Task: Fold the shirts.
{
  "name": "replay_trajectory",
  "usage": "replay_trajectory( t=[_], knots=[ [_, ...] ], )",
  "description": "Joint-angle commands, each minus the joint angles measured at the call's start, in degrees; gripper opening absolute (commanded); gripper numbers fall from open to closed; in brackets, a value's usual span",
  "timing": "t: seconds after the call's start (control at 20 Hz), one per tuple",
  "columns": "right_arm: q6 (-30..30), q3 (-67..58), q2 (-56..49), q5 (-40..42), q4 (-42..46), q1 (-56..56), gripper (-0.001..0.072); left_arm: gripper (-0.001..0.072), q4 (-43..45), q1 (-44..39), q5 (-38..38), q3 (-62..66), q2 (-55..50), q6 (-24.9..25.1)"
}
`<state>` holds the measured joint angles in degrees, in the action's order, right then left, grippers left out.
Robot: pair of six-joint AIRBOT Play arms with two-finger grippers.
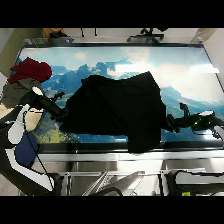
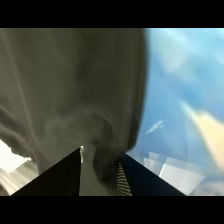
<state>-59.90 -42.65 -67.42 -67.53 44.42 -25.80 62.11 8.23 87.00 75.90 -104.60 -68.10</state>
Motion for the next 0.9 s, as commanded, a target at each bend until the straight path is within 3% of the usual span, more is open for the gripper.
replay_trajectory(
  t=[0.0,0.05,0.15,0.2,0.25,0.4,0.5,0.65,0.85],
  knots=[
    [1.68,0.04,-0.31,4.50,-1.46,1.60,0.0129,0.0339,-0.09,-0.07,0.11,0.07,0.07,-0.02],
    [1.68,0.02,-0.31,4.44,-1.44,1.60,0.0128,0.0108,-0.09,-0.07,0.48,0.07,0.07,0.57],
    [1.66,0.02,-0.31,4.07,-1.62,1.60,0.0120,0.0085,-0.09,-0.02,1.09,0.07,0.07,0.87],
    [1.66,0.02,-0.31,4.04,-1.64,1.60,0.0080,0.0075,-0.09,-0.02,1.29,0.07,0.07,1.03],
    [1.66,0.02,-0.31,3.56,-1.64,1.60,0.0080,0.0014,-0.09,-0.02,1.57,0.07,0.07,1.31],
    [1.70,0.02,-0.07,1.88,-1.62,1.60,0.0019,0.0014,-0.11,0.61,2.78,0.07,0.13,1.64],
    [2.03,-0.24,0.90,1.42,-1.73,1.60,0.0019,0.0014,-0.33,1.27,3.39,0.07,0.85,1.62],
    [6.91,-2.10,4.68,-0.52,-10.34,1.49,0.0019,0.0014,-2.45,1.86,3.37,0.09,5.18,2.43],
    [11.58,-16.59,13.77,-1.97,-25.11,1.49,0.0019,0.0013,-18.45,2.23,5.95,5.44,15.37,4.22]
  ],
)
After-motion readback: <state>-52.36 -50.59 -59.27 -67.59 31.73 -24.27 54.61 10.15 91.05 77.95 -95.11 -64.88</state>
